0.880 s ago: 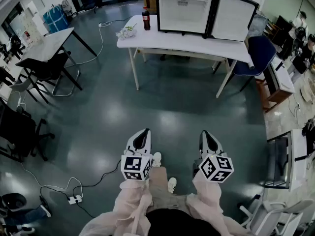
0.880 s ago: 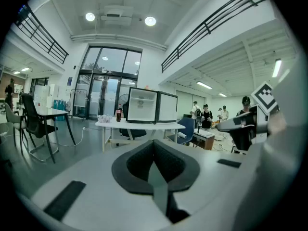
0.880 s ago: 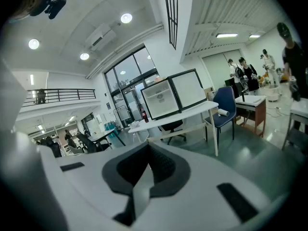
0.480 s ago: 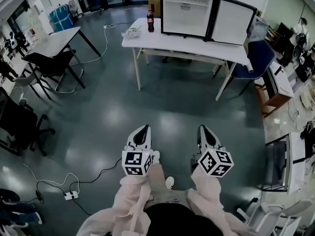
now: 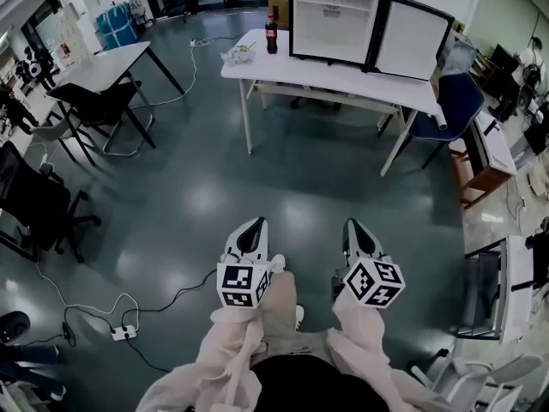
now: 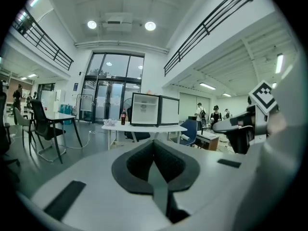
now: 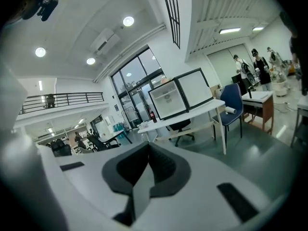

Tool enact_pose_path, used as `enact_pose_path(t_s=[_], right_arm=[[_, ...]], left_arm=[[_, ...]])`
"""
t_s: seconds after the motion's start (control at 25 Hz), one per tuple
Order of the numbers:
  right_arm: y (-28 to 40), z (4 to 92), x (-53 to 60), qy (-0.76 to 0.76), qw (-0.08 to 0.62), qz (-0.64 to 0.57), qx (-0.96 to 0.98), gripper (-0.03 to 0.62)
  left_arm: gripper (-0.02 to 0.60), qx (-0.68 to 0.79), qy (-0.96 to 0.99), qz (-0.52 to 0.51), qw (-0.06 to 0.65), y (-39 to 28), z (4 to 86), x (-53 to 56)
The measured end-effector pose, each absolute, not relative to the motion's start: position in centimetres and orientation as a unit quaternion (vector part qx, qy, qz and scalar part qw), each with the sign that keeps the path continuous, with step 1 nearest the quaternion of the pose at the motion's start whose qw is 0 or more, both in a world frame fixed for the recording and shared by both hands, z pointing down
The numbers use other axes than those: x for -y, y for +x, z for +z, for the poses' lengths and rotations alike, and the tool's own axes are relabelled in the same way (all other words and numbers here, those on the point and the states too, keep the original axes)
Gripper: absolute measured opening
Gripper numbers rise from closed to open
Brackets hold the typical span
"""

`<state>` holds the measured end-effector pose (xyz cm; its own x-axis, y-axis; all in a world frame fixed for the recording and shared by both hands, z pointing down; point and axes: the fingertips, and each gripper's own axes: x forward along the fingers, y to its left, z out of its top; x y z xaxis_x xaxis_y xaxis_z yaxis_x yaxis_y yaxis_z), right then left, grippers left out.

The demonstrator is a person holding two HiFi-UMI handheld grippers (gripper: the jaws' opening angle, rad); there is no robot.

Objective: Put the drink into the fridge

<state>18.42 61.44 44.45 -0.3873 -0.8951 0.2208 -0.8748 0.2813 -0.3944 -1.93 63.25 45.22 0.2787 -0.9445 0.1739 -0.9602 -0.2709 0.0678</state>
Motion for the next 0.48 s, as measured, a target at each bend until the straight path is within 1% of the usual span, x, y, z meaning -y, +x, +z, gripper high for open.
enact_pose_path(t_s=[0.28, 0.48], right_arm=[[18.6, 44.9, -59.6, -0.555, 0.017, -0.228, -0.8, 0.012], [19.4, 44.9, -56.8, -0.565, 0.026, -0.23, -0.792, 0.012]], left_arm=[[0.011, 0.608, 0.787, 0.043, 0.098, -2.2, 46.1, -60.9], [0.011, 0.608, 0.788, 0.034, 0.093, -1.9, 45.5, -57.9]])
